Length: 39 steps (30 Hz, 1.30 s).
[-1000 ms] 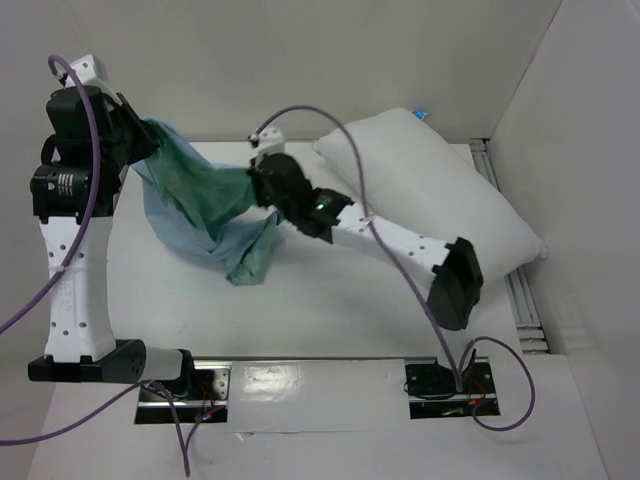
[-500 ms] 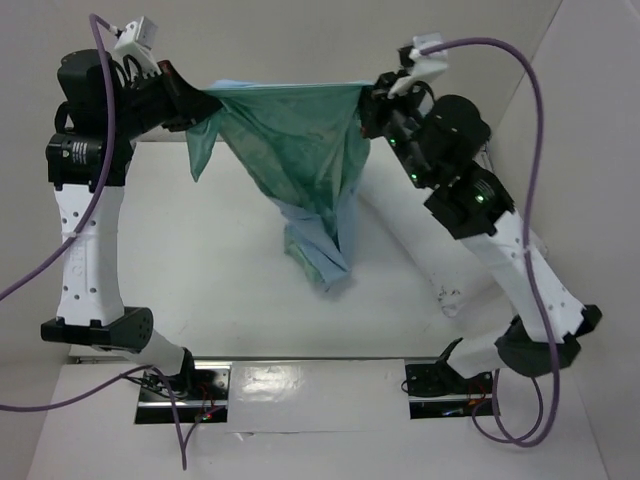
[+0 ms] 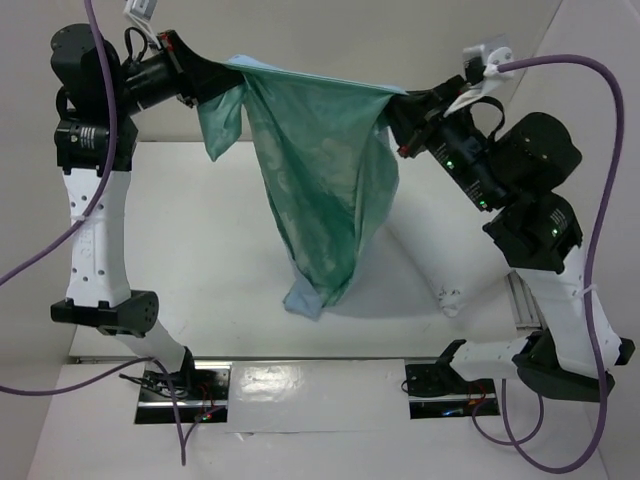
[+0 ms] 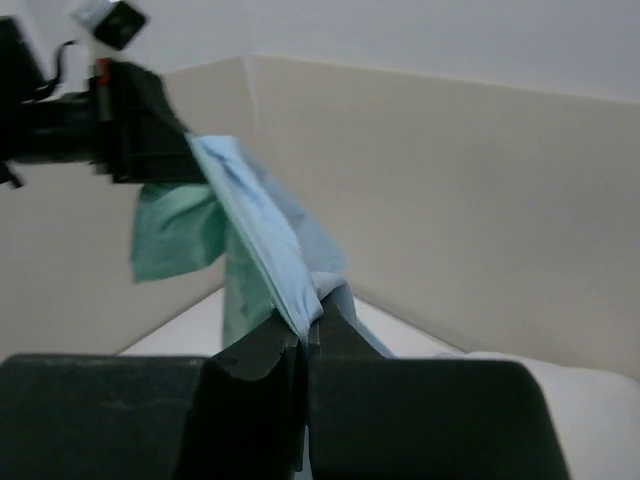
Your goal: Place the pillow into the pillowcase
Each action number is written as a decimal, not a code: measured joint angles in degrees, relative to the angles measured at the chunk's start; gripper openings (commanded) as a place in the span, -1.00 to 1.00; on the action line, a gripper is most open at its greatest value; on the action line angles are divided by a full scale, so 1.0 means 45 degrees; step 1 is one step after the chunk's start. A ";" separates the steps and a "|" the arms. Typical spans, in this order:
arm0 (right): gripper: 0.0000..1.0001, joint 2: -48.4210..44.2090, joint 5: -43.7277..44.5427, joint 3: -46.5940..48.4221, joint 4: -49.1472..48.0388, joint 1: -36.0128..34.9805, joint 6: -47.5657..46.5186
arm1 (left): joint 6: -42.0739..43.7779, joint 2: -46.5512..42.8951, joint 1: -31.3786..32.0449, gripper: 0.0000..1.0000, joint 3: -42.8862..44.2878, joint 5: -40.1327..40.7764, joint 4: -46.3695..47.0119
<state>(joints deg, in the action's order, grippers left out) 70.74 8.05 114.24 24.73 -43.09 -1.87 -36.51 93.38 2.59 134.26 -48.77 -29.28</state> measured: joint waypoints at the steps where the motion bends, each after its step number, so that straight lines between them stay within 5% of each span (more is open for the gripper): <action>1: -1.00 0.0107 -0.0515 -0.0092 0.0005 0.0005 0.0165 | -0.0010 0.0146 -0.0209 -1.00 -0.0034 0.0029 0.0019; 8: -1.00 0.1316 -0.5047 -0.5153 -0.3099 -0.0831 0.2982 | 0.0801 0.0772 -0.2181 -1.00 -0.0908 0.3191 -0.0962; 9: -0.86 0.1987 -0.5236 -0.5605 -0.3424 -0.1321 0.3283 | 0.1044 0.0850 -0.2312 -0.75 -0.1175 0.4274 -0.1307; 12: 0.12 0.4551 -0.5751 -0.5105 -0.3152 -0.2667 0.3638 | 0.1564 0.1180 -0.2574 0.77 -0.2259 0.6790 -0.1846; 13: 0.36 0.5421 -0.5843 -0.4619 -0.2807 -0.2977 0.3604 | 0.1729 0.1443 -0.2744 1.00 -0.2516 0.7698 -0.1982; 15: 0.77 0.6513 -0.5853 -0.3857 -0.1967 -0.3463 0.3444 | 0.1875 0.2030 -0.3050 1.00 -0.2803 0.8956 -0.2453; 16: 0.81 0.6674 -0.5731 -0.3745 -0.1617 -0.3546 0.3371 | 0.1904 0.2331 -0.3215 1.00 -0.2909 0.9457 -0.2739; 22: 0.83 0.5319 -0.4784 -0.4075 -0.0651 -0.2511 0.3104 | 0.2132 0.2191 -0.3356 0.86 -0.4765 1.0248 -0.3580; 26: 0.76 0.3745 -0.3895 -0.4862 -0.0374 -0.1044 0.3259 | 0.2089 0.0554 -0.3269 0.94 -0.7344 1.0224 -0.3458; 28: 0.89 0.3473 -0.3235 -0.4998 0.0044 -0.0738 0.3512 | 0.2064 -0.0296 -0.3206 0.98 -0.8582 1.0205 -0.3298; 39: 1.00 0.5474 -0.0529 -0.7679 0.3351 -0.0554 0.5639 | 0.1972 -0.0155 -0.2045 1.00 -1.5174 0.9170 -0.1651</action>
<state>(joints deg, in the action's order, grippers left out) 95.37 5.67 79.68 39.81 -45.58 23.51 -27.64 92.68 -6.61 65.98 -7.51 -36.71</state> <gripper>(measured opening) 0.999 0.999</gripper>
